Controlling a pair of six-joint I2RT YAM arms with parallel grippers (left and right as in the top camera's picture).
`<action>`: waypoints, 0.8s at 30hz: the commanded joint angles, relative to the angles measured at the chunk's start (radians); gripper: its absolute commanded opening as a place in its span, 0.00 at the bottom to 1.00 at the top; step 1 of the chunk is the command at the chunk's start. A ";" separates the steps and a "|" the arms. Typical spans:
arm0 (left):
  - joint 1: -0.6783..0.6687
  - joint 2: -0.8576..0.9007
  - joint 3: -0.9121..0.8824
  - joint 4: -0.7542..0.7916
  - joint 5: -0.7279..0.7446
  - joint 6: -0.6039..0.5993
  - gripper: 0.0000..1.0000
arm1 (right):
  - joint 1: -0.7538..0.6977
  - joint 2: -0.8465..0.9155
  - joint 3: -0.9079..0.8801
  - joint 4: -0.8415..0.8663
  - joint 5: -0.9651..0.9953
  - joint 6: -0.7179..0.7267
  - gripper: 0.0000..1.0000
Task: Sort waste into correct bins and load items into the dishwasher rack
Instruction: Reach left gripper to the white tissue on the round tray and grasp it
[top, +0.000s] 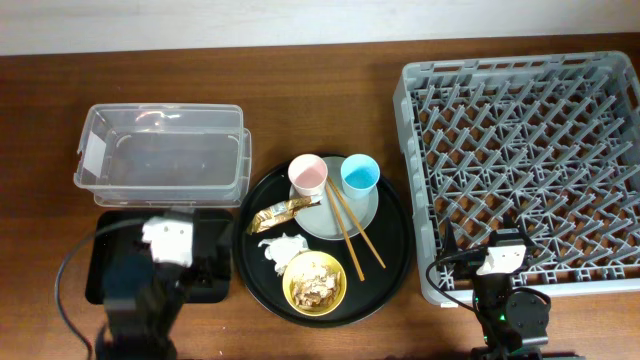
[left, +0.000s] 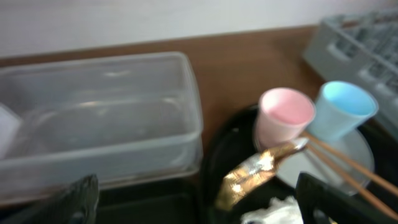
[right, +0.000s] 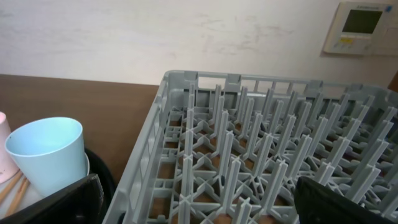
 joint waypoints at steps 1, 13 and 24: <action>-0.001 0.234 0.154 -0.006 0.285 0.001 1.00 | 0.006 -0.006 -0.005 -0.004 0.016 0.002 0.98; -0.014 0.541 0.182 -0.200 0.227 -0.263 0.99 | 0.006 -0.006 -0.005 -0.004 0.015 0.002 0.99; -0.483 0.525 0.143 -0.131 -0.150 -0.671 0.99 | 0.006 -0.005 -0.005 -0.004 0.016 0.003 0.98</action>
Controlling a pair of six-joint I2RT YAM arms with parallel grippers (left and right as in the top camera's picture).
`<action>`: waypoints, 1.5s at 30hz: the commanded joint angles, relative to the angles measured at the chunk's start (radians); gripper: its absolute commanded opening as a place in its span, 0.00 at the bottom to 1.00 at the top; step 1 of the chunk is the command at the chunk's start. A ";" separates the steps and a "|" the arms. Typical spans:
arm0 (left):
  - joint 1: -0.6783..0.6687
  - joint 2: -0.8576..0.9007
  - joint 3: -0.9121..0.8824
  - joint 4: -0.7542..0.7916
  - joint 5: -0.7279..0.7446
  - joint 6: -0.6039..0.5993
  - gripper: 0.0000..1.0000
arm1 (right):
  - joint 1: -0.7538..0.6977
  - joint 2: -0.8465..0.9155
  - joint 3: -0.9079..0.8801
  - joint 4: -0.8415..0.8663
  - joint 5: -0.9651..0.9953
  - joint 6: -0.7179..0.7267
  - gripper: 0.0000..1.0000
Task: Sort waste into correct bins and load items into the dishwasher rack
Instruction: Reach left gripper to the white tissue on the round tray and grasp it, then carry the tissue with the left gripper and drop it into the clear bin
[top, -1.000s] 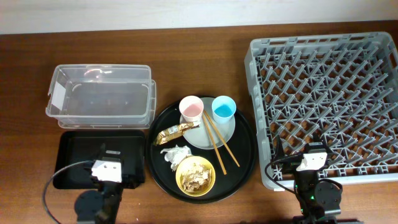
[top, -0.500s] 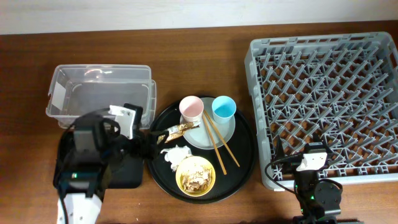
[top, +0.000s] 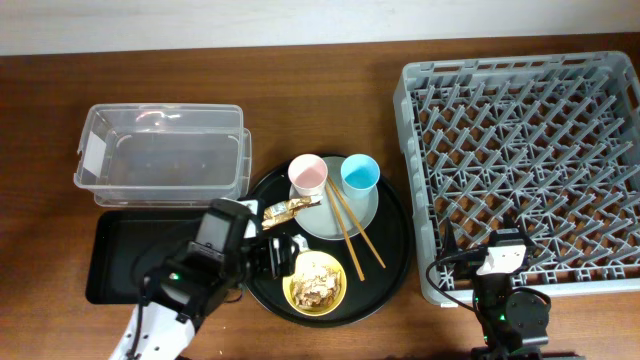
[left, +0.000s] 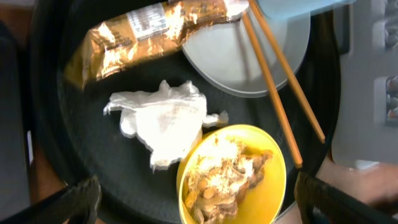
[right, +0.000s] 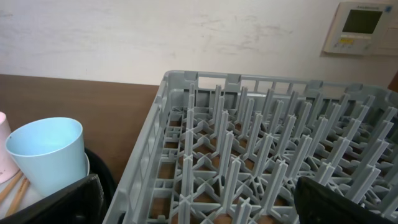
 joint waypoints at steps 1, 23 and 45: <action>-0.071 0.035 -0.015 0.085 -0.108 -0.105 0.93 | 0.006 -0.005 -0.005 -0.005 0.015 0.002 0.99; -0.130 0.322 0.070 0.040 -0.251 -0.208 0.07 | 0.006 -0.006 -0.005 -0.005 0.015 0.002 0.98; 0.446 0.409 0.430 0.200 -0.401 0.072 0.00 | 0.006 -0.005 -0.005 -0.005 0.014 0.002 0.98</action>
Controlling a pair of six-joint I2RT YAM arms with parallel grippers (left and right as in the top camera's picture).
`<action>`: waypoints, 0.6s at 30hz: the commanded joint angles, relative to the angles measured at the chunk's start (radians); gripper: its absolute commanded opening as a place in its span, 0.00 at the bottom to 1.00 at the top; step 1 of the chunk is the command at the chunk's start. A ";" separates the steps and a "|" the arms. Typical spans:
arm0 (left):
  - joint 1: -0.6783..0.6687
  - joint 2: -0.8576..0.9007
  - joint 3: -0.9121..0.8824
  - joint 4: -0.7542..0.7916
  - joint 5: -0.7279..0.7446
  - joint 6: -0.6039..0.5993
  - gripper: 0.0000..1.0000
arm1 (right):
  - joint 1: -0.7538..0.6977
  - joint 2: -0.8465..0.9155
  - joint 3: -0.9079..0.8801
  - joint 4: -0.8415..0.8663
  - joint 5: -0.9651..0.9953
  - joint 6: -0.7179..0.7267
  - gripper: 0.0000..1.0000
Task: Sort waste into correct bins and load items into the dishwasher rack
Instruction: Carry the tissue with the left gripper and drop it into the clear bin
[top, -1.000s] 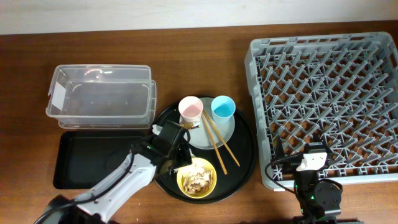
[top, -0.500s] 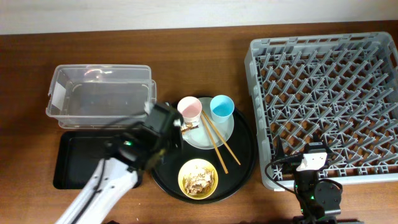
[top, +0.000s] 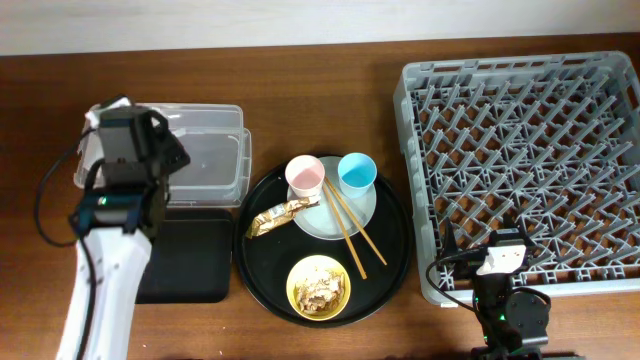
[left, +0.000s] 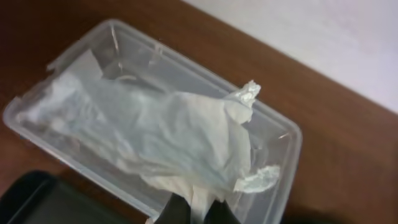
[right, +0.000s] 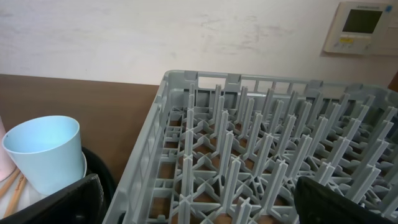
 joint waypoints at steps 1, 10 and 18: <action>0.004 0.173 0.006 0.077 -0.008 0.019 0.01 | 0.006 -0.006 -0.005 -0.005 0.016 0.001 0.99; 0.000 0.250 0.007 0.169 -0.006 0.119 0.80 | 0.006 -0.006 -0.005 -0.005 0.016 0.001 0.99; -0.146 -0.060 0.007 -0.219 0.387 0.362 0.58 | 0.006 -0.006 -0.005 -0.005 0.016 0.001 0.99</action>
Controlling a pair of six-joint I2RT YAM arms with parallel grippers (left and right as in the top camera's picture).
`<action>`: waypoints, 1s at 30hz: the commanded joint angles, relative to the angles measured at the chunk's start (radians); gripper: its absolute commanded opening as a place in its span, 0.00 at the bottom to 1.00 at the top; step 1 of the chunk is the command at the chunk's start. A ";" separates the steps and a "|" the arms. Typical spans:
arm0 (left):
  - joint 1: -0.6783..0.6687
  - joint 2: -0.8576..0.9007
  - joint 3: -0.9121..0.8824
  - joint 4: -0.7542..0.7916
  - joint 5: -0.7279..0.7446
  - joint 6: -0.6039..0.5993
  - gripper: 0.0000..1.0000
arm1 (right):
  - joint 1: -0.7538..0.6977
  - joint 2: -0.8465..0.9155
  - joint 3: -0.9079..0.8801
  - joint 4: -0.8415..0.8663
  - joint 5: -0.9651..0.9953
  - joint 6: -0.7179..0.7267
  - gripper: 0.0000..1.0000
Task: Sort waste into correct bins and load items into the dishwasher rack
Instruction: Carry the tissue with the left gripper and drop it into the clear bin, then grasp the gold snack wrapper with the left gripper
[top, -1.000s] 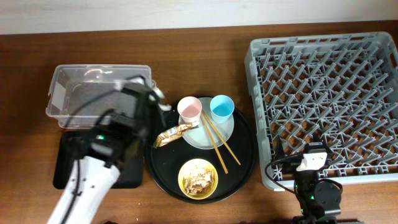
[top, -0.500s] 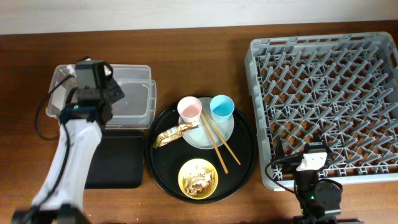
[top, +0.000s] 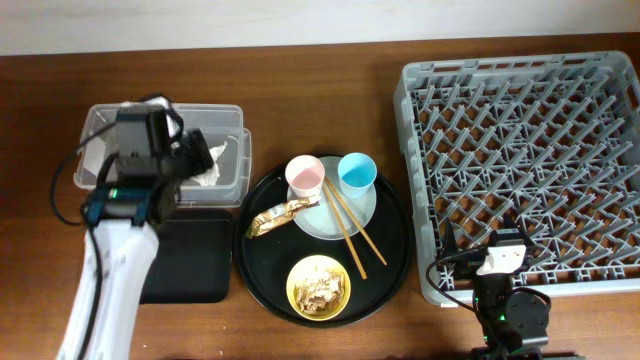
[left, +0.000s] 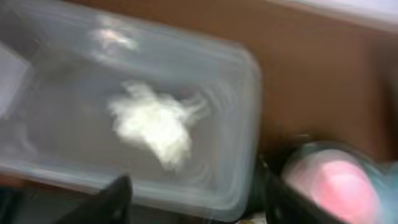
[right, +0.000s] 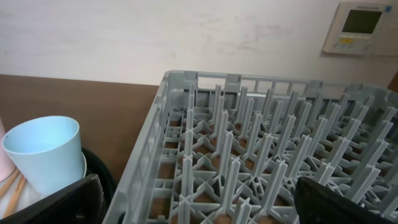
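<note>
A crumpled white tissue (left: 152, 121) lies inside the clear plastic bin (left: 242, 93), also seen from overhead as the tissue (top: 216, 154). My left gripper (left: 196, 196) hovers over the bin's right half, open and empty. On the round black tray (top: 385, 285) sit a gold wrapper (top: 280, 213), a pink cup (top: 305, 175), a blue cup (top: 357, 172), a grey plate (top: 322, 222), chopsticks (top: 352, 232) and a yellow bowl (top: 318, 287) with food scraps. My right gripper (right: 199, 211) stands open at the near edge of the grey dishwasher rack (right: 261, 155).
A black rectangular bin (top: 190, 262) lies in front of the clear bin, left of the round tray. The rack (top: 412, 180) fills the right side of the table. My left arm (top: 110, 270) stretches over the black bin's left part.
The tissue, held in my left gripper over the clear bin, now lies in the bin. That gripper has opened and stands further right. The right arm has not moved.
My left gripper was open over the black bin, with the tissue on the round tray. Then it hung open above the tissue. Later it was shut on the tissue over the clear bin, where the tissue now lies released.
</note>
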 joint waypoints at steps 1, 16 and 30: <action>-0.122 -0.042 -0.001 -0.137 0.178 0.171 0.55 | 0.006 -0.005 -0.005 -0.005 0.015 0.002 0.98; -0.502 0.317 -0.002 -0.262 -0.174 0.407 0.60 | 0.006 -0.005 -0.005 -0.005 0.015 0.002 0.98; -0.420 0.455 -0.052 -0.046 -0.084 0.567 0.62 | 0.006 -0.005 -0.005 -0.005 0.015 0.002 0.99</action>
